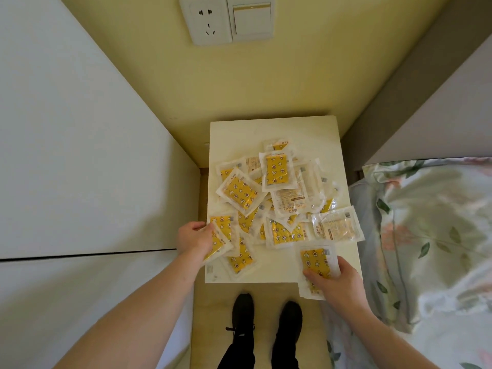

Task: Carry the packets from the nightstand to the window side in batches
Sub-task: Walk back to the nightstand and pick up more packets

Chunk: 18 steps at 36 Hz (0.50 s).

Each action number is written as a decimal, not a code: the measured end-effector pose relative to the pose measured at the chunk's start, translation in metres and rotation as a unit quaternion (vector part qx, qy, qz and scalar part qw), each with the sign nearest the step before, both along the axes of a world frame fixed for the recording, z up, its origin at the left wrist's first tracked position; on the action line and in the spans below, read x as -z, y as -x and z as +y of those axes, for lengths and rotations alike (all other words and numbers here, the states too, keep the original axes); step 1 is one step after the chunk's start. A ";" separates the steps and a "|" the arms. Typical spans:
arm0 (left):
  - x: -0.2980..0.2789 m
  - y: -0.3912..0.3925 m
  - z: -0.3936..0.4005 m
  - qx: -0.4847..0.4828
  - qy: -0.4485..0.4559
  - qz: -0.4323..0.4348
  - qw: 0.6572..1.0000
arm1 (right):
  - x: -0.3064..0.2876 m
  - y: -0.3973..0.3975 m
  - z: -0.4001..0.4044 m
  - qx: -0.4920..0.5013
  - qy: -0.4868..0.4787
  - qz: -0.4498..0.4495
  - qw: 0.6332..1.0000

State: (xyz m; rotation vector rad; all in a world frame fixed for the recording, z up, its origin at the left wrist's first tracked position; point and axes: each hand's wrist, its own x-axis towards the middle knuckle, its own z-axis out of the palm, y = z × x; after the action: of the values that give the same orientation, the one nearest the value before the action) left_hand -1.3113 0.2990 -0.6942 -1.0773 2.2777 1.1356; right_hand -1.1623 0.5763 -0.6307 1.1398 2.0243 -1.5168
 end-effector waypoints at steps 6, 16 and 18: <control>-0.018 -0.011 -0.006 -0.037 -0.049 0.034 0.998 | 0.003 -0.006 -0.013 -0.007 0.017 -0.010 1.000; -0.090 -0.039 -0.004 0.115 -0.023 0.079 0.990 | -0.025 -0.014 -0.016 -0.008 0.019 -0.013 1.000; -0.108 -0.046 0.001 0.132 -0.019 0.094 0.987 | -0.041 -0.017 -0.013 -0.004 0.013 -0.008 1.000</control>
State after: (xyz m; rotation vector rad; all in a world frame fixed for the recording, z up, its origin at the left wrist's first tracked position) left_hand -1.2649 0.3003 -0.5865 -0.6514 2.4408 1.2079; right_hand -1.1448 0.5638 -0.5901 1.1285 1.9904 -1.5220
